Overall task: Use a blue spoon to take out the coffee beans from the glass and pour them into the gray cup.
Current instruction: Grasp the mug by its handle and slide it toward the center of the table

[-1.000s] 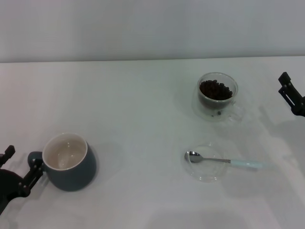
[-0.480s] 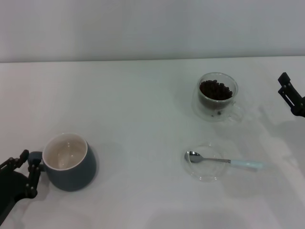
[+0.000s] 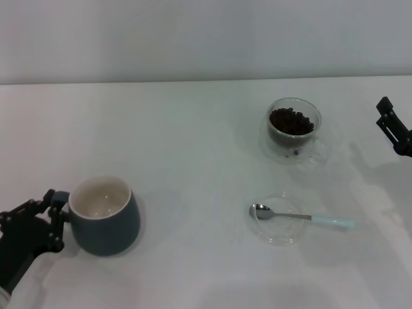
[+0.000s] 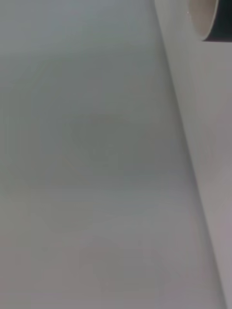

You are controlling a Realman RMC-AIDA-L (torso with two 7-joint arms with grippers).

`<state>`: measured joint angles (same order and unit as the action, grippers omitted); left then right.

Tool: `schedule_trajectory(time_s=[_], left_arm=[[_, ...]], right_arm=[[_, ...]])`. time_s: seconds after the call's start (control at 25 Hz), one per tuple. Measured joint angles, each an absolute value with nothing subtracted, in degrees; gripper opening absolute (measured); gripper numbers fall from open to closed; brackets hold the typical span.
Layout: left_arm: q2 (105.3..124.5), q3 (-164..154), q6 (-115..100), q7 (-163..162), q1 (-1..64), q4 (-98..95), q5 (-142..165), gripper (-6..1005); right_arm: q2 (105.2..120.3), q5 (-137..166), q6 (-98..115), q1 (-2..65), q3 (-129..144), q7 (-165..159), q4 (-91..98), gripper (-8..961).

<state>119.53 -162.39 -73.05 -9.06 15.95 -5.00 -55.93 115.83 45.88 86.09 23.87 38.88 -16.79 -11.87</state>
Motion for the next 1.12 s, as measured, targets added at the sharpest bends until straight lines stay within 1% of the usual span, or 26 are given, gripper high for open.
schedule_trajectory(time_s=[0.04, 0.36, 0.72, 1.12], left_arm=[[119.53, -162.38, -72.91, -8.81, 16.46, -5.12, -55.93, 107], [119.60, -162.78, -68.41, -6.18, 20.59, -8.10, -55.53, 108], [119.71, -162.86, -62.49, -4.17, 23.42, -11.87, -52.54, 108], [119.80, -162.86, -60.54, -3.74, 23.86, -12.39, -52.37, 108]], right_arm=[[115.83, 45.87, 86.07, 23.94, 38.88, -16.78, -11.87, 847], [115.83, 45.88, 86.02, 24.23, 38.77, -16.78, -11.59, 846], [115.83, 45.87, 85.96, 24.35, 38.75, -16.78, -11.31, 845], [115.74, 45.88, 85.46, 24.35, 38.76, -16.78, -11.23, 844]])
